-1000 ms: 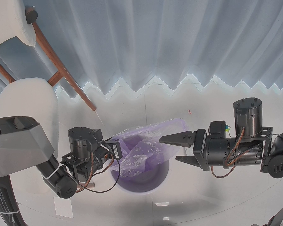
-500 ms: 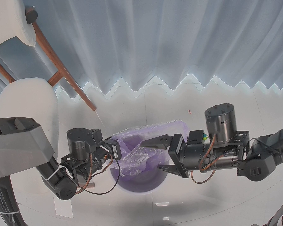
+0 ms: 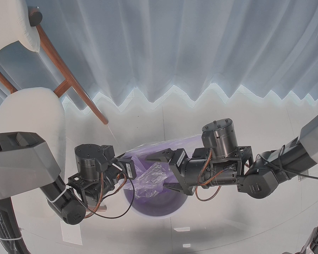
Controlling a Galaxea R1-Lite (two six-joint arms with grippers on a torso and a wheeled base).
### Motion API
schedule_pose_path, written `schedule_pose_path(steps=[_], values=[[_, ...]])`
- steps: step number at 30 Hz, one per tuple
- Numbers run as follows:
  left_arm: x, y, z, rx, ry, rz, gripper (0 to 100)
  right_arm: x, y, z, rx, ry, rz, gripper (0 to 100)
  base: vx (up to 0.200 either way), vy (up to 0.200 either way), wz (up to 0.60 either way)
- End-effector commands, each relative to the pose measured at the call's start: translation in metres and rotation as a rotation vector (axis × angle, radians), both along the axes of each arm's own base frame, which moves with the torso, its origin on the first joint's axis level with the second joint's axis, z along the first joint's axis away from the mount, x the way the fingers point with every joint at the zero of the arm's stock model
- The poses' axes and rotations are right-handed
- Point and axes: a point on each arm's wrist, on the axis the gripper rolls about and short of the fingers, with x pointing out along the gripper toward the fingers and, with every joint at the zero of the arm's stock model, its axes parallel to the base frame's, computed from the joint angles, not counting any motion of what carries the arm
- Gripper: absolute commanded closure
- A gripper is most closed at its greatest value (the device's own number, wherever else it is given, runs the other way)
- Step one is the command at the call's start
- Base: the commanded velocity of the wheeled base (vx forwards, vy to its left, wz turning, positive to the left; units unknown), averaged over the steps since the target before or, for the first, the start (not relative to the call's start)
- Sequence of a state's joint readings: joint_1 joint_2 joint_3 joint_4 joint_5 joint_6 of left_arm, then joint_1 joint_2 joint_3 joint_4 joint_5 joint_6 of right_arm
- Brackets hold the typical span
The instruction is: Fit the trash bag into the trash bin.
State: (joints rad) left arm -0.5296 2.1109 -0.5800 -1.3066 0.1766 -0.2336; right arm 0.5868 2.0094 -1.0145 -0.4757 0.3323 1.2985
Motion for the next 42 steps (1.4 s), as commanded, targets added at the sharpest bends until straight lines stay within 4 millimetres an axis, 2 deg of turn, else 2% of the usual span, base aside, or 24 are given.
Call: schedule_pose_path(steps=[1,3,4,14,16,20,22,27,34,41,42], values=[[0.000,0.000,0.001,-0.002,-0.001,0.000,100,0.015,0.000,-0.011,0.000,0.025,-0.030,0,0.000,0.000,0.00],[0.000,0.000,0.001,-0.002,-0.001,0.000,100,0.017,-0.002,-0.012,-0.002,0.026,-0.037,0,0.000,0.000,0.00],[0.000,0.001,0.000,-0.001,0.000,0.002,100,0.016,-0.003,-0.011,-0.004,0.030,-0.039,100,0.000,0.000,0.00],[0.001,0.001,-0.001,0.002,0.002,0.005,100,-0.010,-0.014,-0.008,-0.027,0.052,-0.028,100,0.000,0.000,0.00],[0.000,0.002,-0.001,0.018,0.000,0.004,100,-0.023,-0.022,-0.008,-0.045,0.056,-0.020,100,0.000,0.000,0.00],[0.000,0.009,-0.002,0.047,0.001,0.018,100,-0.033,-0.032,-0.012,-0.106,0.023,0.004,100,0.000,0.000,0.00],[0.003,0.016,0.000,0.072,-0.012,0.036,100,-0.043,-0.045,-0.019,-0.205,-0.032,0.015,100,0.000,0.000,0.00],[0.007,0.034,0.014,0.098,-0.056,0.085,100,-0.049,-0.063,-0.010,-0.228,-0.070,-0.011,100,0.000,0.000,0.00],[0.005,0.054,0.027,0.129,-0.035,0.130,100,-0.042,-0.091,-0.003,-0.272,-0.129,-0.054,100,0.000,0.000,0.00],[-0.008,0.056,0.030,0.155,0.016,0.118,100,-0.055,-0.099,-0.010,-0.321,-0.050,0.003,100,0.000,0.000,0.00],[-0.011,0.056,0.028,0.164,0.032,0.113,100,-0.062,-0.101,-0.011,-0.334,-0.035,0.042,100,0.000,0.000,0.00]])
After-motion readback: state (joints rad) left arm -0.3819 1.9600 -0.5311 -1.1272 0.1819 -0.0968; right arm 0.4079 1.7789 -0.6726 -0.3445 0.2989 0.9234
